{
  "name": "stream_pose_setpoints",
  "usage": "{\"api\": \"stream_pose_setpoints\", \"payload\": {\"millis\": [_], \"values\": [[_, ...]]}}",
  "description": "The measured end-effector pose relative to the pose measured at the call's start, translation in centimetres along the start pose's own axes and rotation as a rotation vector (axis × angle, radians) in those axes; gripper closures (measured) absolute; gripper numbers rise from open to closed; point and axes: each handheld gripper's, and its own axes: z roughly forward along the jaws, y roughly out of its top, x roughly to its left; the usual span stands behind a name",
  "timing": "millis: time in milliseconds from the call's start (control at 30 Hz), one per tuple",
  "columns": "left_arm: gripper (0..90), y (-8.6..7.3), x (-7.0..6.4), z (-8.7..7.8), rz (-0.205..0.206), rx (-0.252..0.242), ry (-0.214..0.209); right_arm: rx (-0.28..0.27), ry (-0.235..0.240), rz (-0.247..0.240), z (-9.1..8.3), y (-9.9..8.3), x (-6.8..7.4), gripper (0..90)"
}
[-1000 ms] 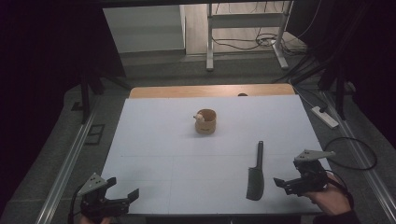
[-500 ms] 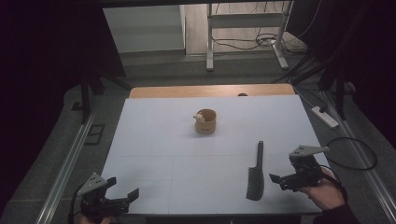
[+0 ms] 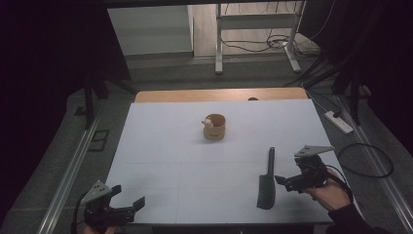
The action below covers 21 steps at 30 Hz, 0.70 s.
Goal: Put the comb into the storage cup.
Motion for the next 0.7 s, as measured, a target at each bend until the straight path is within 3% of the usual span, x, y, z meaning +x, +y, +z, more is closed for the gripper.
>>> {"api": "stream_pose_setpoints", "payload": {"millis": [133, 700], "values": [[0.0, 0.0, 0.0, 0.0, -0.002, 0.000, -0.001, 0.011, 0.000, -0.023, 0.6, 0.4, 0.1, 0.0], [0.0, 0.0, 0.0, 0.1, -0.004, 0.001, 0.000, 0.078, -0.008, -0.027, 3.2, 2.2, -0.3, 0.0]]}}
